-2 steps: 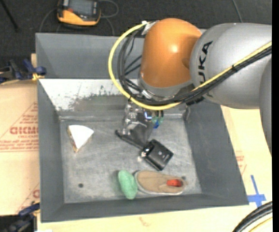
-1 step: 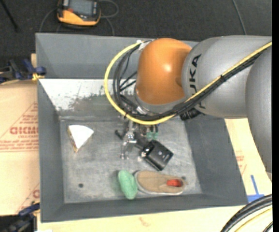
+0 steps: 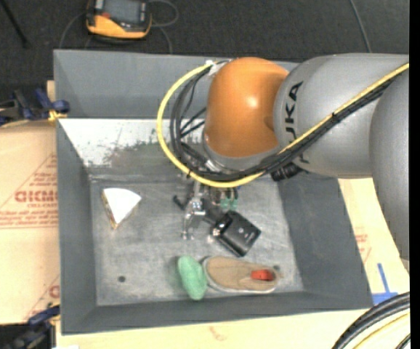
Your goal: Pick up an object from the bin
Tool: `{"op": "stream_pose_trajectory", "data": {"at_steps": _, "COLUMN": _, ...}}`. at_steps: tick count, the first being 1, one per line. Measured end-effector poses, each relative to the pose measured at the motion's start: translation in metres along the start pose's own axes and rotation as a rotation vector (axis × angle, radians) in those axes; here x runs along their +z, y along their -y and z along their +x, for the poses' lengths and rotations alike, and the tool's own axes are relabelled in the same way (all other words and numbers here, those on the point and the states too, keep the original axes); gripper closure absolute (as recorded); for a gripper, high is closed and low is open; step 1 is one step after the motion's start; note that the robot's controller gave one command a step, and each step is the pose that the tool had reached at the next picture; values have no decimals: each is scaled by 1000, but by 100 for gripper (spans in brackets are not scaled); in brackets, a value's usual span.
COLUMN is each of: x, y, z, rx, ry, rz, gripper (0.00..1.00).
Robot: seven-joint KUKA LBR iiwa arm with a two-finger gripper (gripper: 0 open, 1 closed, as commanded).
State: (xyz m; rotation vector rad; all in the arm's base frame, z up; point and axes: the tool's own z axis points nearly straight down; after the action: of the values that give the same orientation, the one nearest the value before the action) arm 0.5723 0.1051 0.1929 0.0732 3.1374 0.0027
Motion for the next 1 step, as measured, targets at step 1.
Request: {"op": "stream_pose_trajectory", "data": {"at_steps": 1, "x": 0, "y": 0, "z": -1, "rx": -4, "ry": 0, "rz": 0, "gripper": 0}}
